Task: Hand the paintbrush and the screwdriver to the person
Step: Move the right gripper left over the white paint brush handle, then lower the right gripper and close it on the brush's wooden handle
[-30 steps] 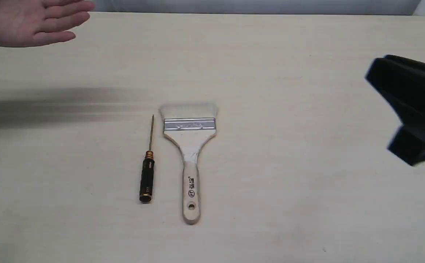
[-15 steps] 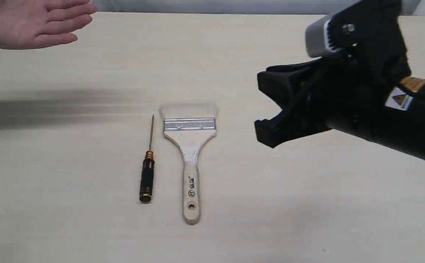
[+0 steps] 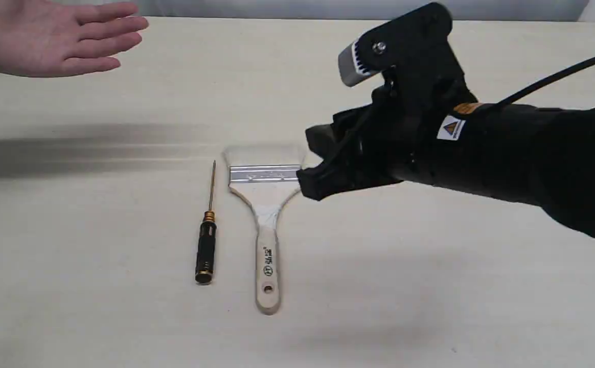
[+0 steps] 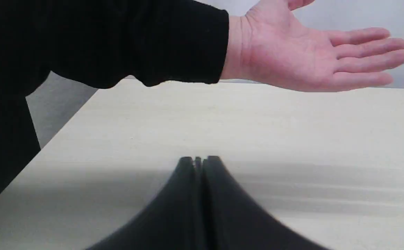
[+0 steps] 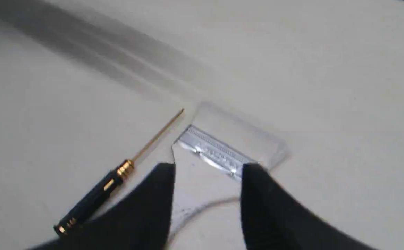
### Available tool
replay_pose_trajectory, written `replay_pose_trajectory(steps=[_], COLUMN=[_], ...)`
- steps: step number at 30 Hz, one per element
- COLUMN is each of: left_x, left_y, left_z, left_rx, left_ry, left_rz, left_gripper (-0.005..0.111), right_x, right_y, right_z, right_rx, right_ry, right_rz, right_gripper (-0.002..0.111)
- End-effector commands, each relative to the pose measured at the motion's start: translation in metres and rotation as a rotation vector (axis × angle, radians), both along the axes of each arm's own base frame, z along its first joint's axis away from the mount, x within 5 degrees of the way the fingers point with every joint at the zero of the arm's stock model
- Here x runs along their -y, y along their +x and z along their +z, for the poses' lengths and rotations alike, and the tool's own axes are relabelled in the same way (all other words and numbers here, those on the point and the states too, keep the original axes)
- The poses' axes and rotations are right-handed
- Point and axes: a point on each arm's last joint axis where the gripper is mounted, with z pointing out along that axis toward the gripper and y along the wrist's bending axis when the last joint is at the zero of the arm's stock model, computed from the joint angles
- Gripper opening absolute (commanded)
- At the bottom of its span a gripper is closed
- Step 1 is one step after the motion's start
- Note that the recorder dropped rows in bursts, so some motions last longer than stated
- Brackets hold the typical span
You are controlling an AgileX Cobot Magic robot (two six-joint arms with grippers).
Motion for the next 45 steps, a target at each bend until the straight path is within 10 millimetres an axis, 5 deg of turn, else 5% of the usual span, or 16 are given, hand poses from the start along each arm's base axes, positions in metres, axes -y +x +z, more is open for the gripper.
replay_pose_trajectory(steps=[1,19,32,38,45], left_x=[0.001,0.001,0.001,0.001,0.001], left_y=[0.000,0.000,0.000,0.000,0.000], left_z=[0.000,0.001,0.000,0.000,0.000], left_rx=[0.011,0.014,0.012,0.012,0.012], left_ry=[-0.004,-0.001,-0.004,-0.004,-0.004], left_rz=[-0.009,-0.009,-0.009,-0.009,-0.009], left_gripper=[0.000,0.000,0.000,0.000,0.000], right_x=[-0.003,-0.013,-0.059,-0.067,-0.070], right_y=[0.002,0.009,0.022,0.026,0.028], right_z=[-0.014,-0.073,-0.066,-0.089,-0.092], right_rx=[-0.033,-0.262,-0.329,-0.452,-0.504], right_ry=[-0.078,-0.204,-0.199,-0.246,-0.234], right_rz=[0.046,0.047,0.134,0.121,0.088], right_gripper=[0.049,0.051,0.040,0.048,0.046])
